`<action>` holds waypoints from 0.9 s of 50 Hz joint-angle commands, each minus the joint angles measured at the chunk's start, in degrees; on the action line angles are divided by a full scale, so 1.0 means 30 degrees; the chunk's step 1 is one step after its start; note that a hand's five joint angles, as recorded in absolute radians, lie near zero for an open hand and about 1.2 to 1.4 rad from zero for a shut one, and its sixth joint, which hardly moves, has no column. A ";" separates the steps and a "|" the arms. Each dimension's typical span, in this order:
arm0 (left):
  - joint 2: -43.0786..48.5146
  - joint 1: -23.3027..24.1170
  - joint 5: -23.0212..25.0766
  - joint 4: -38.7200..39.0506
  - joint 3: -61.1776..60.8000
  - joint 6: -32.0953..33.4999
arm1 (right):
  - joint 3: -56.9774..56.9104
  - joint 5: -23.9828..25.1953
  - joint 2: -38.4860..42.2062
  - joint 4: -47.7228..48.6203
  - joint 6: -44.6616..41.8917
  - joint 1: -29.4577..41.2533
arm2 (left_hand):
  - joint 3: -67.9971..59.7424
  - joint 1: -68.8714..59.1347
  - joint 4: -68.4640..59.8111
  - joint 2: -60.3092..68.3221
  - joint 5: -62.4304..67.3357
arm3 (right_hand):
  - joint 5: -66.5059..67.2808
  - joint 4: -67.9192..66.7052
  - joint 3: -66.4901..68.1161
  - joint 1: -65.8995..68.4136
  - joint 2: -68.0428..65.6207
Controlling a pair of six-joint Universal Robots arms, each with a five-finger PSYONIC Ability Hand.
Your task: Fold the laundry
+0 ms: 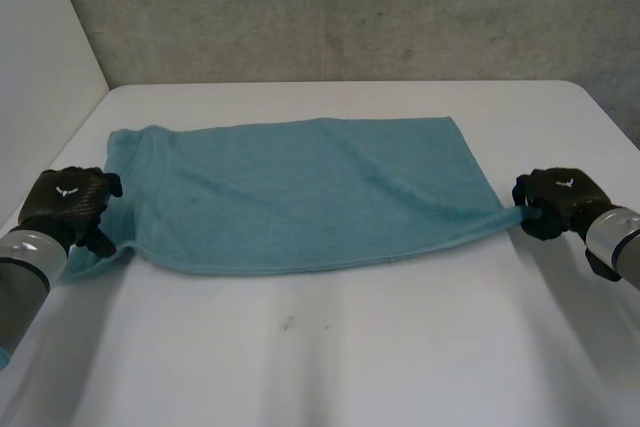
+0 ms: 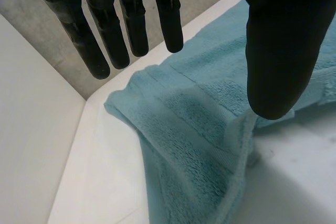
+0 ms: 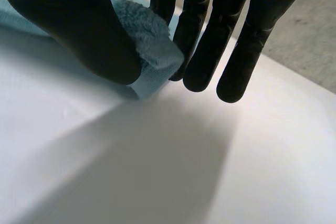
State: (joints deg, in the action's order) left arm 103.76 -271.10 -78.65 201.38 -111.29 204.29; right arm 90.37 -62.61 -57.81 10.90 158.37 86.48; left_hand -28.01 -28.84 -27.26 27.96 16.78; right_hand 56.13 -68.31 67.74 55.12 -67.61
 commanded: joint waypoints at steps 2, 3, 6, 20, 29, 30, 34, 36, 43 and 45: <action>-0.0924 -0.0160 0.0319 -0.2321 0.0154 0.0046 | 0.0844 -0.0018 -0.1325 0.0089 0.1352 -0.0085 | -0.0179 0.0097 -0.0430 0.0198 0.0589 | 0.4624 -0.3897 0.4086 0.8293 -0.4129; -0.1012 -0.0248 0.0610 -0.2700 0.0154 0.0075 | 0.1192 -0.0018 -0.1383 0.0118 0.1207 -0.0027 | -0.0179 0.0097 -0.0430 0.0198 0.0589 | 0.4624 -0.3897 0.4086 0.8293 -0.4129; -0.1042 -0.0569 0.1138 -0.3317 0.0183 0.0192 | 0.1255 -0.0018 -0.1354 0.0118 0.1176 -0.0026 | -0.0124 0.0152 -0.0374 0.0142 0.0534 | 0.4624 -0.3897 0.4086 0.8293 -0.4129; -0.0018 -0.2035 0.2459 -0.3906 0.0183 0.1101 | 0.1225 0.0158 -0.1266 0.0118 0.1147 -0.0202 | 0.0045 0.0321 -0.0205 -0.0027 0.0365 | 0.4624 -0.3897 0.4086 0.8293 -0.4129; 0.1476 -0.2006 0.2429 -0.2675 0.0272 0.1130 | 0.1284 0.0246 -0.1266 0.0118 0.1059 -0.0231 | -0.1690 -0.1414 -0.1940 0.1708 0.2100 | 0.4624 -0.3897 0.4086 0.8293 -0.4129; 0.1622 -0.2006 0.2429 -0.2646 0.0301 0.1130 | 0.1284 0.0217 -0.1266 0.0118 0.0943 -0.0231 | -0.2193 -0.1917 -0.2443 0.2211 0.2603 | 0.4624 -0.3897 0.4086 0.8293 -0.4129; 0.2209 -0.2006 0.2429 -0.2587 0.0652 0.1159 | 0.1284 0.0216 -0.1237 0.0089 0.0708 -0.0231 | -0.3877 -0.3600 -0.4127 0.3895 0.4286 | 0.4624 -0.3897 0.4086 0.8293 -0.4129; 0.2473 -0.2006 0.2429 -0.2528 0.0828 0.1160 | 0.1284 0.0216 -0.1237 0.0089 0.0678 -0.0231 | -0.5555 -0.5279 -0.5805 0.5573 0.5965 | 0.4624 -0.3897 0.4086 0.8293 -0.4129; 0.2591 -0.2035 0.2371 -0.0802 0.0975 0.1130 | 0.1284 0.0187 -0.1295 0.0089 0.0590 -0.0231 | -1.7329 -1.7053 -1.7580 1.7348 1.7739 | 0.4624 -0.3897 0.4086 0.8293 -0.4129; 0.2445 -0.2036 0.2283 -0.0244 0.0887 0.1130 | 0.1284 0.0071 -0.1383 -0.0057 0.0561 -0.0202 | -1.7330 -1.7053 -1.7580 1.7348 1.7739 | 0.4624 -0.3897 0.4086 0.8293 -0.4129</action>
State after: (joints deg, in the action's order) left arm 111.53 -277.16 -71.46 196.03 -108.48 207.71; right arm 94.22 -61.97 -61.57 11.13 160.20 85.78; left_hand -63.70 -65.54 -63.95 63.99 53.43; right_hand 56.54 -68.35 67.86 55.12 -67.61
